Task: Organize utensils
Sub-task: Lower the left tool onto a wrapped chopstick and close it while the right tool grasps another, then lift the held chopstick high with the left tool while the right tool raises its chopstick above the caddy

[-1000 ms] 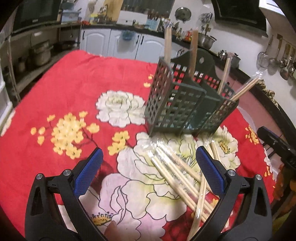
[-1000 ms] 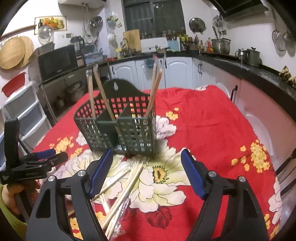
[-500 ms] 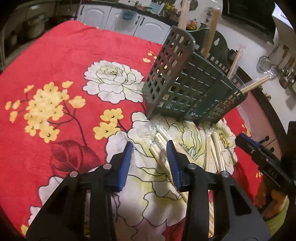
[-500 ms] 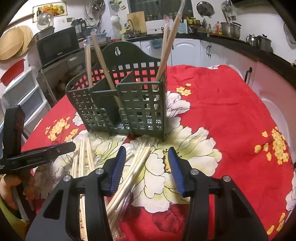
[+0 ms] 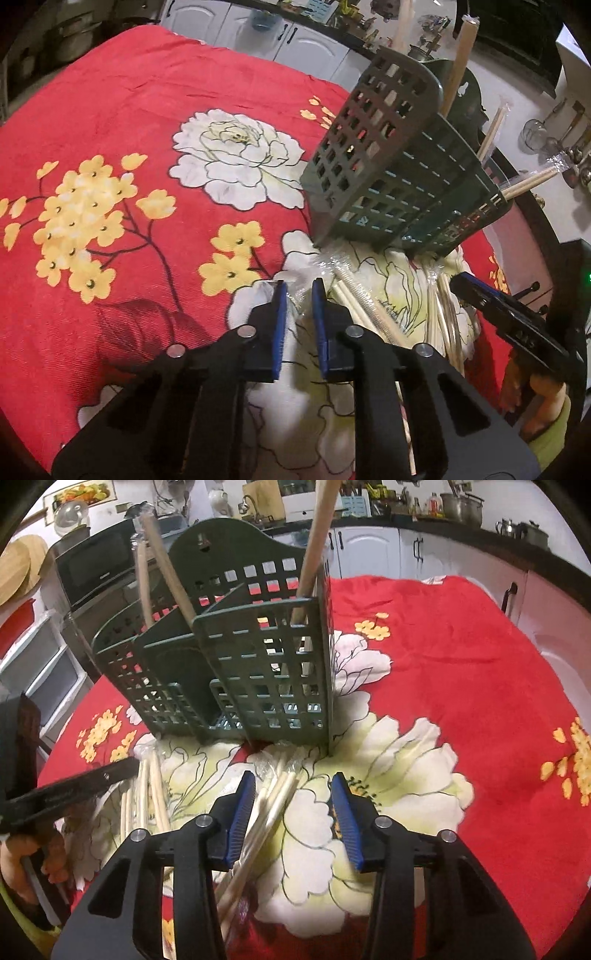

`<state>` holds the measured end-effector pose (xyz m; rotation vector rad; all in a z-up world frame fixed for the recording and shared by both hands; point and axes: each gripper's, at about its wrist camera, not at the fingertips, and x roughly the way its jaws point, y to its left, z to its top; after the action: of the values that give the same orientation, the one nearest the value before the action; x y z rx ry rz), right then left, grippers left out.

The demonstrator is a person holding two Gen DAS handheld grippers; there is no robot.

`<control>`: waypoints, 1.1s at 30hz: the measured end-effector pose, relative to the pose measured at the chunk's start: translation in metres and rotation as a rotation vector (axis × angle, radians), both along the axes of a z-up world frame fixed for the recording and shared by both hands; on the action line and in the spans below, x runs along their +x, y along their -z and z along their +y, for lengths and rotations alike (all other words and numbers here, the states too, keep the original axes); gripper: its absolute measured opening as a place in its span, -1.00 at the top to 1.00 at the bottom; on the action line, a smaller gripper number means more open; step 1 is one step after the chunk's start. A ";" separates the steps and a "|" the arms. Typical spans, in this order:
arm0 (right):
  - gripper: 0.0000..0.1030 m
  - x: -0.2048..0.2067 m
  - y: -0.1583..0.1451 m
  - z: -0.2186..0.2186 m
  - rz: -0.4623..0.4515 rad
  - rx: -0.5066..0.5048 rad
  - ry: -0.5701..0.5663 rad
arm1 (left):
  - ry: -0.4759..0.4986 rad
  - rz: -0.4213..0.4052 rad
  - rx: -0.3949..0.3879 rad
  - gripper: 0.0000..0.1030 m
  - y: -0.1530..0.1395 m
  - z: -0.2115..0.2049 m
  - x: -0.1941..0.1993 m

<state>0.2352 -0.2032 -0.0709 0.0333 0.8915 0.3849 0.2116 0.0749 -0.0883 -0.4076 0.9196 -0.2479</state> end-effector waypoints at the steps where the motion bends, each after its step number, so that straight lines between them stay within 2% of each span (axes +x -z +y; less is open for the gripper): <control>1: 0.27 0.003 0.002 0.002 0.010 0.001 -0.004 | -0.002 0.001 -0.004 0.82 0.000 0.002 -0.001; 5: 0.39 0.013 0.009 -0.002 0.045 0.027 0.014 | -0.006 -0.001 -0.007 0.86 0.001 0.004 -0.002; 10: 0.71 0.021 0.013 -0.011 0.061 0.038 0.026 | -0.016 0.001 -0.021 0.88 0.002 0.008 -0.001; 15: 0.78 0.018 0.012 -0.020 0.057 0.048 0.047 | -0.019 -0.005 -0.023 0.90 0.002 0.009 -0.001; 21: 0.86 0.009 0.004 -0.033 0.040 0.083 0.087 | -0.035 -0.011 -0.060 0.96 0.002 0.022 -0.005; 33: 0.88 -0.028 -0.055 -0.041 -0.128 0.134 0.056 | -0.069 -0.116 -0.095 0.97 -0.037 0.042 -0.030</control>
<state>0.2070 -0.2437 -0.0160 0.1550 0.7363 0.3897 0.1817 0.1171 -0.0517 -0.5067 0.7805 -0.2504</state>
